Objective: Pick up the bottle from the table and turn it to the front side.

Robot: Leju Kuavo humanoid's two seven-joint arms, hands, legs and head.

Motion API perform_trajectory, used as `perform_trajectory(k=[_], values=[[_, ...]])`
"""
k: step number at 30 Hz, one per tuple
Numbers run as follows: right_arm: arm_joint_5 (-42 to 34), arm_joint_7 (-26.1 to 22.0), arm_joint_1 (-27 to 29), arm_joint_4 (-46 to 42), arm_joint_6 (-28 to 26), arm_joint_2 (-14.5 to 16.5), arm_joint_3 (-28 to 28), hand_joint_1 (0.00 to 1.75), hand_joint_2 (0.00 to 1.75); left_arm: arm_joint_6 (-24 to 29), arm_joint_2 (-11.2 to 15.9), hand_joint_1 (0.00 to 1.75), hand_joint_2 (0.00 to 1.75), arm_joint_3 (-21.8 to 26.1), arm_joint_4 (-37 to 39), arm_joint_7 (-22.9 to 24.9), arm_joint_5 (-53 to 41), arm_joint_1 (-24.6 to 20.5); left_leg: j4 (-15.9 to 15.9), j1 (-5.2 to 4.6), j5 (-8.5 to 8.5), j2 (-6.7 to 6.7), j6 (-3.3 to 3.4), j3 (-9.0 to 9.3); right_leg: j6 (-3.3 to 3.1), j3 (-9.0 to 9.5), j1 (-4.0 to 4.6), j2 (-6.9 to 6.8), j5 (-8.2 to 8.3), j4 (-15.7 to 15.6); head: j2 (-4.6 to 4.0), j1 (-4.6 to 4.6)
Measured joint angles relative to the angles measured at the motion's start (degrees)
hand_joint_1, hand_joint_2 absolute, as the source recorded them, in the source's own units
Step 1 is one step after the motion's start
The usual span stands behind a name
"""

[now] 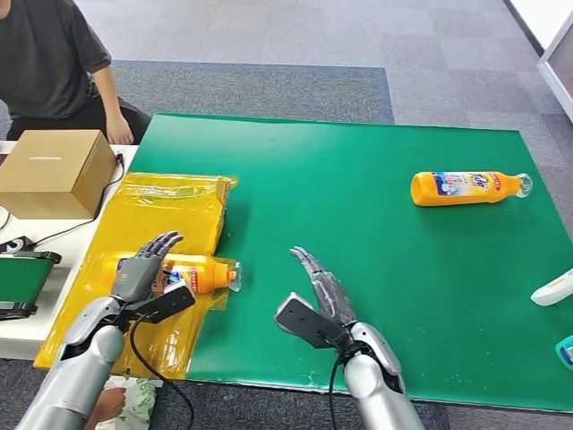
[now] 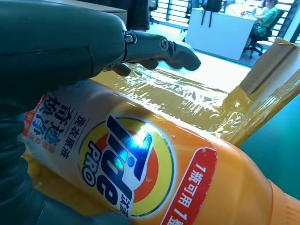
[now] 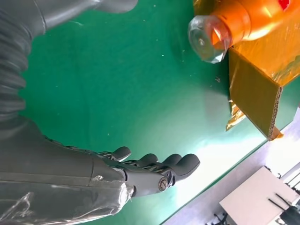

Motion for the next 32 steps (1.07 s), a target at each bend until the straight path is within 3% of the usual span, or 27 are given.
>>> perform_trajectory(k=[6, 10, 13, 17, 23, 26, 32], values=[[0.39, 0.53, 1.66, -1.25, -1.06, -0.27, -0.48, 0.0, 1.75, 1.28, -0.9, 0.0, 1.75, 1.7, -6.41, 0.58, 3.64, 4.18, 0.0, 0.01, -0.01, 0.0, -0.01, 0.04, -0.01, -0.01, 0.0, 0.0, 0.0, 0.0, -0.01, 0.0], [1.57, 0.77, 3.92, -4.91, -1.95, -0.59, -1.13, 0.0, 1.75, 4.29, -5.19, 0.0, 1.75, 5.6, -13.83, -2.53, 7.54, 7.15, 0.01, 0.0, 0.0, 0.0, 0.02, -0.05, 0.01, -0.05, -0.01, -0.03, 0.0, 0.0, -0.01, 0.02], [1.72, 0.01, 6.1, -8.83, -3.23, -0.84, -1.56, 0.0, 1.75, 4.99, -8.65, 0.0, 1.75, 8.46, -19.82, -9.24, 16.11, 9.48, 0.02, -0.03, -0.05, -0.01, 0.07, -0.07, 0.02, -0.04, -0.03, -0.01, 0.0, -0.01, -0.01, 0.02], [-0.16, -1.03, 11.25, -17.78, -3.36, -1.18, -2.3, 0.0, 1.75, 0.88, -14.28, 0.0, 1.75, 15.71, -28.04, -17.11, 27.02, 14.39, 0.02, -0.05, -0.15, 0.0, 0.13, -0.08, 0.1, -0.06, -0.06, -0.02, -0.11, -0.03, 0.0, 0.0], [-2.63, -2.31, 16.39, -25.46, -3.18, -1.18, -4.05, 0.0, 1.75, -7.68, -20.76, 0.0, 1.75, 23.55, -31.23, -20.11, 35.97, 17.95, 0.02, -0.04, -0.24, -0.01, 0.12, -0.07, 0.1, -0.04, -0.05, -0.02, -0.19, -0.03, 0.0, 0.01], [-3.21, -2.65, 17.98, -27.55, -3.06, -1.18, -4.91, 0.0, 1.75, -9.1, -22.38, 0.0, 1.75, 25.3, -31.19, -20.4, 36.96, 19.03, 0.02, -0.04, -0.26, -0.01, 0.12, -0.07, 0.11, -0.04, -0.05, -0.02, -0.19, -0.03, 0.0, 0.02], [-3.56, -2.7, 19.08, -29.55, -2.98, -1.17, -5.92, 0.0, 1.75, -10.72, -22.77, 0.0, 1.75, 26.39, -30.94, -20.36, 37.84, 19.34, 0.02, -0.04, -0.24, -0.01, 0.12, -0.06, 0.13, -0.03, -0.05, -0.02, -0.17, -0.03, 0.0, 0.01]])
